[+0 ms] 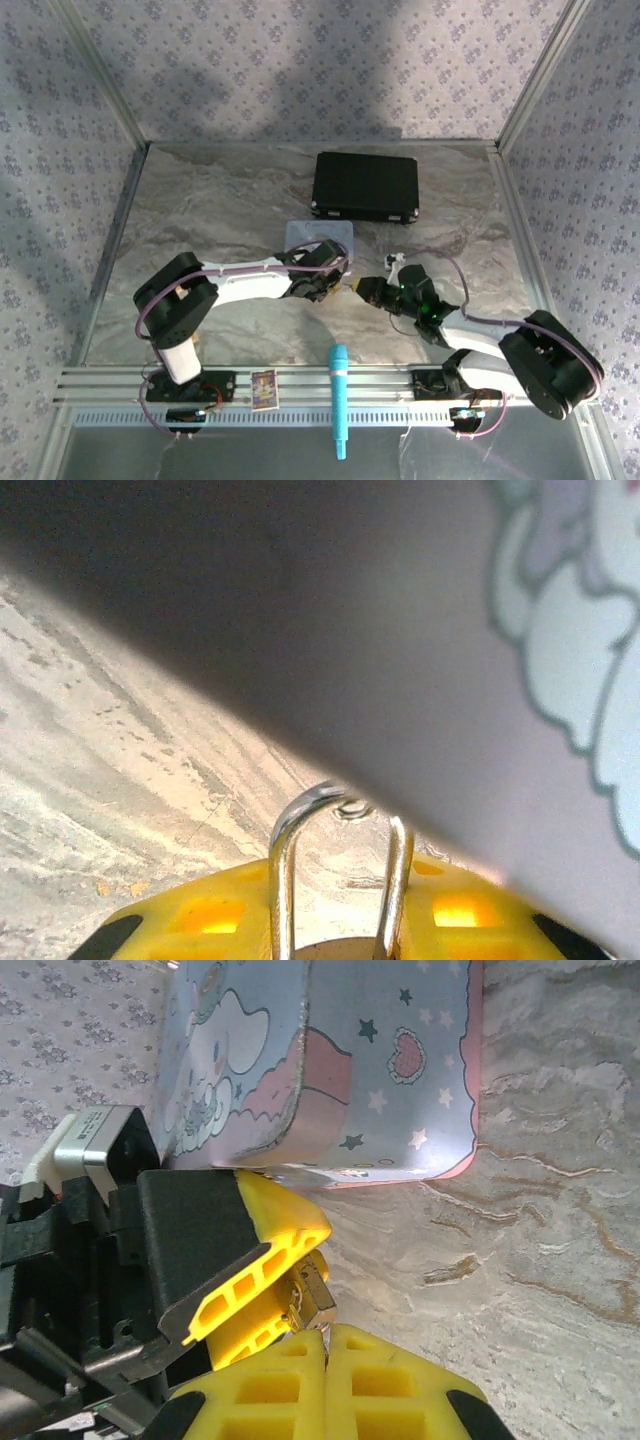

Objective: Unlock the padlock with the key

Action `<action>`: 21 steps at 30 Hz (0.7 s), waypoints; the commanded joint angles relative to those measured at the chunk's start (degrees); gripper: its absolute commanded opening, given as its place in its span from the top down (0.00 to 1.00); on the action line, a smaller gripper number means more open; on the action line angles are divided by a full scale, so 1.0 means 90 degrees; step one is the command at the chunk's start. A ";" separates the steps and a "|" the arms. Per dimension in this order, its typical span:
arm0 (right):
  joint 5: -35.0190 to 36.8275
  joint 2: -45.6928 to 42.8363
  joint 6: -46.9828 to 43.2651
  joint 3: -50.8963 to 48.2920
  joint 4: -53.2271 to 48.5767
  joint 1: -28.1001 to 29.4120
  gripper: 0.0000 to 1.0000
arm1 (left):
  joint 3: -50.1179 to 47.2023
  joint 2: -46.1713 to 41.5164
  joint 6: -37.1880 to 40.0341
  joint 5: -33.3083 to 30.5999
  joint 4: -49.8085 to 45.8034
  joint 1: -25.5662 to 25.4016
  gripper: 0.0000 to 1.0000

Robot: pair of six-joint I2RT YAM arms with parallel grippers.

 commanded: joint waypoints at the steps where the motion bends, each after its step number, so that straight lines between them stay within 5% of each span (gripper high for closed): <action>1: -0.0131 -0.0056 0.0000 0.0020 -0.0242 -0.0021 1.00 | -0.0155 -0.0094 -0.0844 0.0007 -0.0182 0.0053 0.91; 21: 0.0308 0.0691 0.0469 -0.0035 0.0759 0.0307 1.00 | -0.0188 -0.0061 -0.1136 0.0169 0.0016 0.0073 0.90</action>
